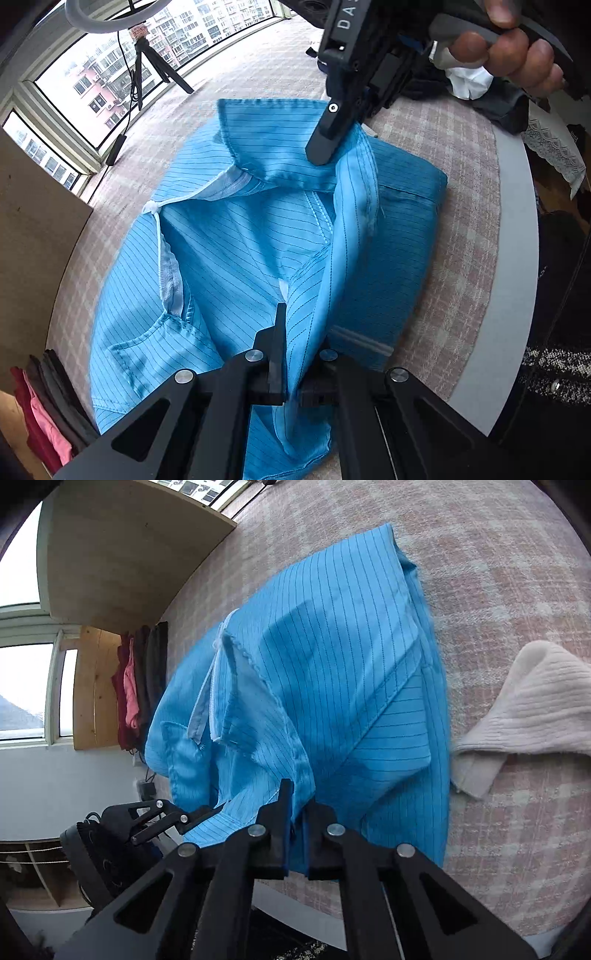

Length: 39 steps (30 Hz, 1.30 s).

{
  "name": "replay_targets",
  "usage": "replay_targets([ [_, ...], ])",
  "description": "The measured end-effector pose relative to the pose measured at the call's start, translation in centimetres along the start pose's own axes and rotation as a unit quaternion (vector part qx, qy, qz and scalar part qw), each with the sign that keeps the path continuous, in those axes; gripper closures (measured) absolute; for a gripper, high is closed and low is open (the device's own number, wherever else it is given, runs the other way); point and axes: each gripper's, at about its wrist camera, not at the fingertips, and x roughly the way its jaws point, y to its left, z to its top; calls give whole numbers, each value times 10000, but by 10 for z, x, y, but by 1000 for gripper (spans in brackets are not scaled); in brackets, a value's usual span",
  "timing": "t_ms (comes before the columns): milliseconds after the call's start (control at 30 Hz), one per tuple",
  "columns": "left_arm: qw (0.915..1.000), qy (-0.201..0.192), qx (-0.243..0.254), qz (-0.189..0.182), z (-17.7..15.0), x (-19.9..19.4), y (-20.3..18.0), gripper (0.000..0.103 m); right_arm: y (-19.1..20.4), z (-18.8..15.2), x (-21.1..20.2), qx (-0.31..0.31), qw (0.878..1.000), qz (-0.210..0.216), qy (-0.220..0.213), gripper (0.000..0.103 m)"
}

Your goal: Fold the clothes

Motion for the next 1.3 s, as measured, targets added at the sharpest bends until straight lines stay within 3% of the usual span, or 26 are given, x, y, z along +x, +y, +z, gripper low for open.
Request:
replay_targets([
  [67,9997,-92,-160,171,-5,-8,4,101,-24,-14,-13,527,9896,1230,-530,100],
  [133,9988,-219,-313,310,-8,-16,6,101,-43,-30,-20,891,9591,2457,-1091,100],
  [200,9976,-271,-443,461,-9,-14,2,101,-57,-45,-21,1135,9139,3567,-1568,100],
  [267,9965,-240,-553,578,-9,-6,-5,101,-67,-53,-3,1361,8702,4354,-1860,100],
  [367,9962,-176,-653,553,-12,8,-14,101,-87,-62,30,1784,7893,5452,-2188,100],
  [467,9969,38,-472,634,-17,26,-27,101,-110,-63,39,1956,8289,4738,-2239,100],
  [533,9969,29,-348,705,-20,28,-30,101,-102,-62,13,1621,8870,3685,-2263,97],
  [600,9973,15,-248,687,-20,24,-29,101,-94,-61,-14,1261,9312,2575,-2252,91],
  [633,9975,7,-211,679,-19,23,-29,101,-90,-61,-27,1073,9479,2004,-2233,84],
  [667,9976,-1,-174,672,-19,21,-28,101,-86,-61,-40,881,9609,1425,-2205,84],
  [733,9975,-19,-62,701,-19,19,-31,101,-60,-55,-69,280,9739,465,-2205,84],
  [800,9972,-57,14,744,-19,16,-34,101,-11,-45,-92,-514,9758,28,-2127,84],
  [833,9971,-87,55,759,-19,15,-36,101,16,-39,-88,-918,9760,-387,-1935,84],
  [933,9967,-135,135,788,-20,13,-42,101,86,-20,-63,-1942,9589,-1650,-1247,83],
  [1000,9971,-137,98,748,-19,12,-41,101,102,-10,-22,-2402,9419,-2268,-604,83],
  [1100,9972,-199,53,714,-19,8,-39,101,102,3,30,-2707,9206,-2801,271,83],
  [1167,9970,-230,67,734,-19,7,-38,101,100,7,54,-2860,9037,-3133,579,82],
  [1267,9967,-237,133,770,-19,8,-39,100,87,16,69,-2822,8929,-3432,730,82],
  [1300,9963,-257,152,810,-19,7,-39,101,82,20,74,-2809,8890,-3531,781,89],
])
